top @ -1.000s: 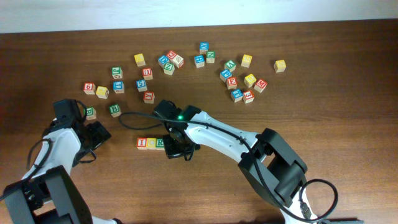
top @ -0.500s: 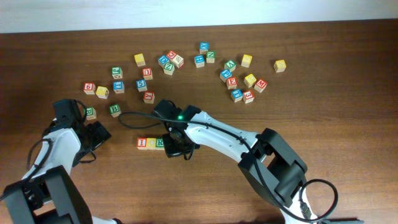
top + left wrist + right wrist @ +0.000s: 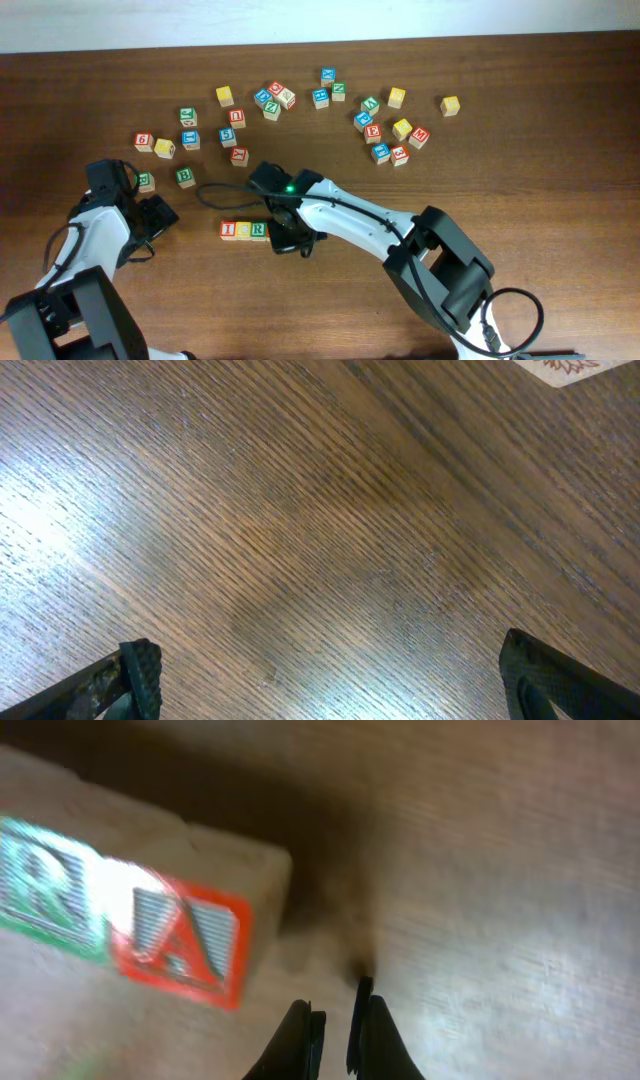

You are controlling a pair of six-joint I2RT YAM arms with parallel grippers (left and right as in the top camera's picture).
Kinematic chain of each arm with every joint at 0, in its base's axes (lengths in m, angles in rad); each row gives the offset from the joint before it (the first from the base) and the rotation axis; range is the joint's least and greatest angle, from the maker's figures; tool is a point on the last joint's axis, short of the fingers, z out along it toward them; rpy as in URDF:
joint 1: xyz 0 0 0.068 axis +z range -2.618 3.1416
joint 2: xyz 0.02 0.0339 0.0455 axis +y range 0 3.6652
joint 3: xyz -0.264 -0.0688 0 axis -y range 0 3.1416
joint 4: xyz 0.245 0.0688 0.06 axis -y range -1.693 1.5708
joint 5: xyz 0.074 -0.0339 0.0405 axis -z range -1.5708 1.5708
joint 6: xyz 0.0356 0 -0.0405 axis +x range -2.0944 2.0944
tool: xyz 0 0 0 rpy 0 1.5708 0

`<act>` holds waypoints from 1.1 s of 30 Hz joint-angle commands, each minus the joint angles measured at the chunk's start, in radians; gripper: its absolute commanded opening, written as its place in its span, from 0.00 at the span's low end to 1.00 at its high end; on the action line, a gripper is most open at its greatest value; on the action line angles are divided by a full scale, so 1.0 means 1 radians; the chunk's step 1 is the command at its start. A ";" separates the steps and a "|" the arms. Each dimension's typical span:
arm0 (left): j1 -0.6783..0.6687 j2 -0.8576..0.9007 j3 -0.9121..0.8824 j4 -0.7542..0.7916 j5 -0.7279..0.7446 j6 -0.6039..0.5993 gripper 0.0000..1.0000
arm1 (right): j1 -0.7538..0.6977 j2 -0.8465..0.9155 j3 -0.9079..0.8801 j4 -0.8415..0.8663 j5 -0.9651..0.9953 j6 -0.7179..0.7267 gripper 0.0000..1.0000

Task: Spell out ICRA
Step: 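Push the A block left against the R block with the right gripper, then raise the right gripper away from the finished row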

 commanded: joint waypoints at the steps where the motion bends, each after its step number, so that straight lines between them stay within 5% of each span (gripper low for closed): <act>1: 0.004 -0.010 -0.006 -0.001 -0.007 -0.003 0.99 | 0.004 0.001 -0.004 0.033 0.027 0.005 0.05; 33: 0.004 -0.010 -0.006 -0.001 -0.007 -0.003 0.99 | -0.058 0.002 -0.004 0.063 0.080 -0.035 0.05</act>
